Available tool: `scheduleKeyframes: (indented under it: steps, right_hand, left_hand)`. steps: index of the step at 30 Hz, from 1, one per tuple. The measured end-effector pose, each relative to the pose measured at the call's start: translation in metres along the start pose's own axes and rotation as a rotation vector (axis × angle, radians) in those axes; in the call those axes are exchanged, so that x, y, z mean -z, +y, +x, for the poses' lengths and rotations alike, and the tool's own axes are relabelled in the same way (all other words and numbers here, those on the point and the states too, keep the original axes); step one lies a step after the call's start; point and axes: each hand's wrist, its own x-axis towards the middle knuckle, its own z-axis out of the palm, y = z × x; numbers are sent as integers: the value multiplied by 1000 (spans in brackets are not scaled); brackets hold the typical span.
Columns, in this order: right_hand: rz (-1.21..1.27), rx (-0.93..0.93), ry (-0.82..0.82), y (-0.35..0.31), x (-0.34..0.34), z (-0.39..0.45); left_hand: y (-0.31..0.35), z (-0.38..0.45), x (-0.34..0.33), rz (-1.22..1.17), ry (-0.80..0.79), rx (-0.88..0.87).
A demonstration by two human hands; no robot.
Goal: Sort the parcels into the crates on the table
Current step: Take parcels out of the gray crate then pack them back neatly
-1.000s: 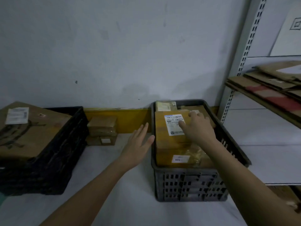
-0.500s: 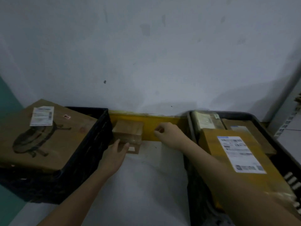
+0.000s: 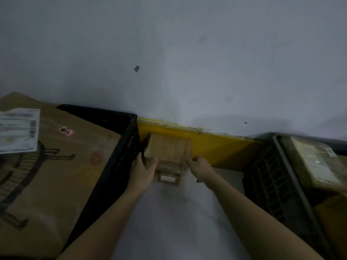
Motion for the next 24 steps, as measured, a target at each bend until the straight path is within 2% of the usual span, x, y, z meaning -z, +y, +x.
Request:
scheduleKeyframes:
  steps: [5,11,15,19,24]
  right_hand:
    - [95,-81,-98,0,-9,23]
    - [235,-129,-138,4,-13,33]
    - [340,-162,-92,0,-7,24]
    - [470,-128,-35,-7,17,6]
    - [576,2,26,-18,66,-25]
  left_hand:
    - [1,39,-12,-89,-20,88]
    - [2,57,-19,-127,-33,93]
    - [15,55,-17,-112,-8,89]
    - [42,46,-13,-200,25,16]
    - [77,17,1,-336,-71,-68]
